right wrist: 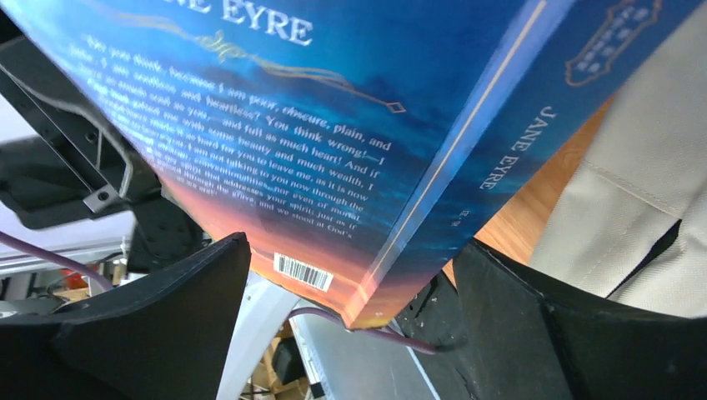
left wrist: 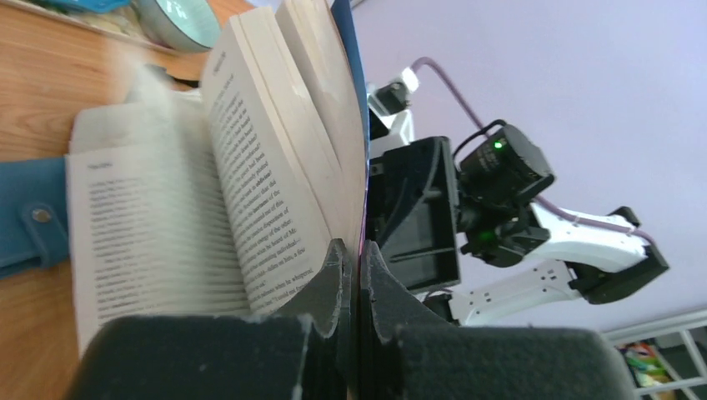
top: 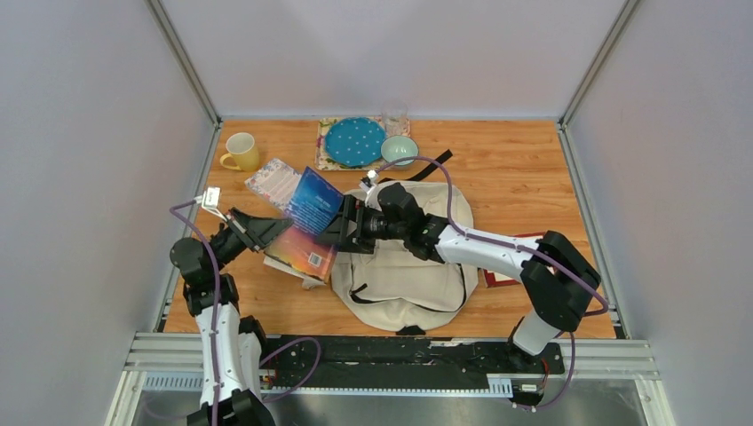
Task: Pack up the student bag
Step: Pick up the book from the center of the board.
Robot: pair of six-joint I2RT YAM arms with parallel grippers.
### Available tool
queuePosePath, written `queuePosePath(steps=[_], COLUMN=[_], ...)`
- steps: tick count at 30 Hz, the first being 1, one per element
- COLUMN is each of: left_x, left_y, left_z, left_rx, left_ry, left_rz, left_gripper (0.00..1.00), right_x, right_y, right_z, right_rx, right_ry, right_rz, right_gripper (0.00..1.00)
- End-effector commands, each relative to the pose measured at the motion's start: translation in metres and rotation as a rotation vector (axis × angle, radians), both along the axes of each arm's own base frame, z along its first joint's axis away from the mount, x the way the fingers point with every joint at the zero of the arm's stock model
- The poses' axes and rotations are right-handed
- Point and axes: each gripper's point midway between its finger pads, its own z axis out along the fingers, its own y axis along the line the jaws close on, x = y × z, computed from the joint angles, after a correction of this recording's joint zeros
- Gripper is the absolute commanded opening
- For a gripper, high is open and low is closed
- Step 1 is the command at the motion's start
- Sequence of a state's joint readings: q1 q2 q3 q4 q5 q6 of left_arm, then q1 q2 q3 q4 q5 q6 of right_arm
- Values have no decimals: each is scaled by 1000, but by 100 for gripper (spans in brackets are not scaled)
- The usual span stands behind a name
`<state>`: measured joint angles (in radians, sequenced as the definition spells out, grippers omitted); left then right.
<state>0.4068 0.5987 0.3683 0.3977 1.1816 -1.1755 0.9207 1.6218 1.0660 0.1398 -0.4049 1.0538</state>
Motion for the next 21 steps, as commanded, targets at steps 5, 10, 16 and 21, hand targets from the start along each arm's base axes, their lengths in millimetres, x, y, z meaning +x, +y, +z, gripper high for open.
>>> queuePosePath(steps=[5, 10, 16, 21], left_x=[-28, -25, -20, -20], left_y=[-14, -11, -9, 0], left_z=[29, -20, -93, -142], left_rx=[-89, -178, -201, -16], left_ry=[-167, -13, 223, 428], left_rz=[-49, -16, 31, 128], left_gripper=[0, 0, 0, 0], right_x=[7, 8, 0, -2], right_y=[2, -12, -1, 6], right_z=[6, -17, -36, -49], right_rx=[109, 31, 38, 16], right_ry=[44, 75, 121, 137], right_rz=[-88, -148, -136, -141], right_gripper=[93, 93, 93, 92])
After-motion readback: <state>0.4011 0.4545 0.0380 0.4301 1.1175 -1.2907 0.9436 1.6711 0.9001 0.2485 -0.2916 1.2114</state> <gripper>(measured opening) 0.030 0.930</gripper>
